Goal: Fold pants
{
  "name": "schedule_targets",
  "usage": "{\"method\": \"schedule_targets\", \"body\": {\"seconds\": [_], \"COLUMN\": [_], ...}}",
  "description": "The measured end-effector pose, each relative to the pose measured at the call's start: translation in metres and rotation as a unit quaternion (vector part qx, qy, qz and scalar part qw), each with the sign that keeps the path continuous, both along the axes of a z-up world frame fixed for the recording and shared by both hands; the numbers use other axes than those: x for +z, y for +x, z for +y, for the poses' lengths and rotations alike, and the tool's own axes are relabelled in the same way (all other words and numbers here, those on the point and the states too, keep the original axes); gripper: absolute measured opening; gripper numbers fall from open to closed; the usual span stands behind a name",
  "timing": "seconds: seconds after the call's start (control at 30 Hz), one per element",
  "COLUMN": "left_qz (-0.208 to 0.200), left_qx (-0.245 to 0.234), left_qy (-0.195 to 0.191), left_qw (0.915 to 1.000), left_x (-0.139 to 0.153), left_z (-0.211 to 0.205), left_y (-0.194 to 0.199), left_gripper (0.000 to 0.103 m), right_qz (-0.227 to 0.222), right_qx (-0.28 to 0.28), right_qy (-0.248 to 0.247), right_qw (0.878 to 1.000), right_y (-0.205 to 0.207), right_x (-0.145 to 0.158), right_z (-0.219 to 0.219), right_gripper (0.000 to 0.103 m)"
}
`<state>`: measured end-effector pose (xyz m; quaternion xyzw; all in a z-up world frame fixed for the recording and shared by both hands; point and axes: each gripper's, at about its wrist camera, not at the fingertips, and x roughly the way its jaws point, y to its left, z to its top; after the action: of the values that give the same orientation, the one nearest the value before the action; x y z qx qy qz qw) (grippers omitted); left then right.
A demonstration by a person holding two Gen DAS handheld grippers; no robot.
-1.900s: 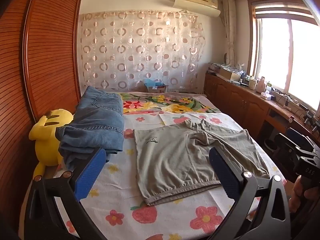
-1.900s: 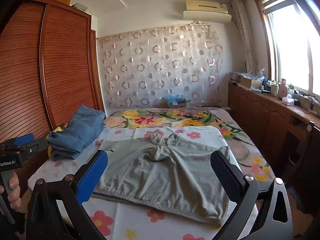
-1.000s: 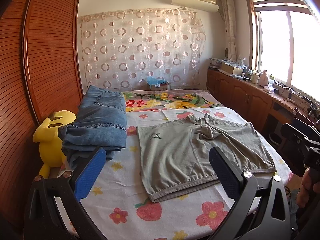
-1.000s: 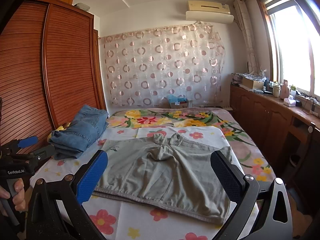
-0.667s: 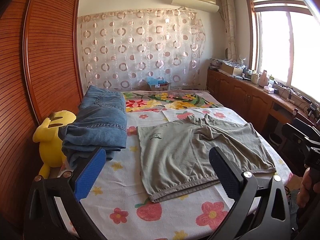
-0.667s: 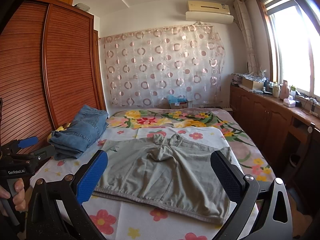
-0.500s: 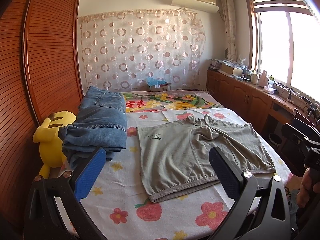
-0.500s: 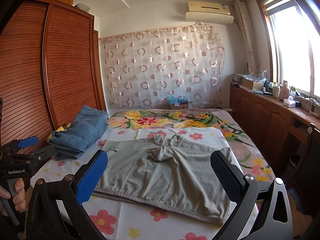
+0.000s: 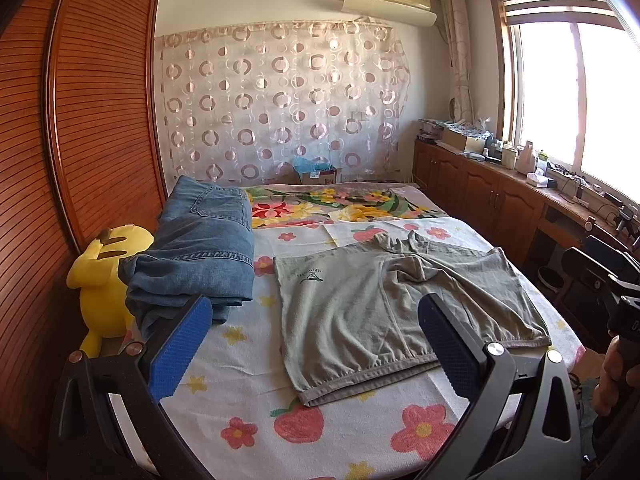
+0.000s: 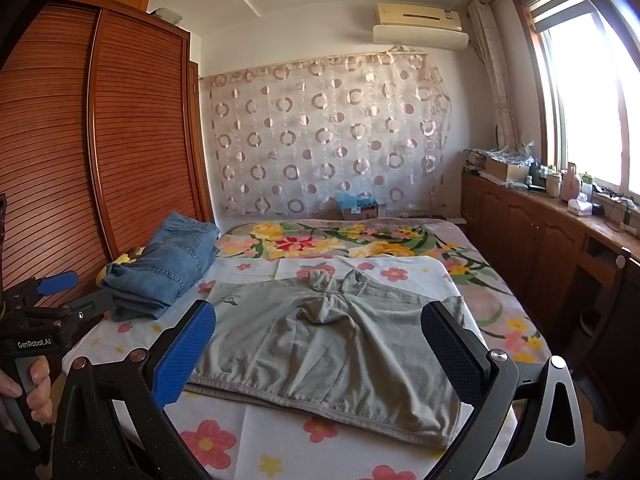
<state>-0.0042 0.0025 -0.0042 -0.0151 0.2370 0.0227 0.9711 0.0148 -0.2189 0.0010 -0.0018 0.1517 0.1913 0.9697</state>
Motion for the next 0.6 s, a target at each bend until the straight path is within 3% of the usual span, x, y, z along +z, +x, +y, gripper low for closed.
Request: {"method": "schedule_targets", "body": {"seconds": [0.6], "left_qz": [-0.003], "left_qx": [-0.001], "left_qy": [0.003], "left_qw": [1.0000], "left_x": [0.0082], "left_z": [-0.0009], "left_y": [0.0008], "left_gripper": [0.103], "right_qz": [-0.003], "right_qx": [0.001], "right_qy": [0.002], "right_qw": [1.000], "right_y": [-0.0005], "right_x": [0.0007], "right_z": [-0.0010], "right_gripper": [0.102]}}
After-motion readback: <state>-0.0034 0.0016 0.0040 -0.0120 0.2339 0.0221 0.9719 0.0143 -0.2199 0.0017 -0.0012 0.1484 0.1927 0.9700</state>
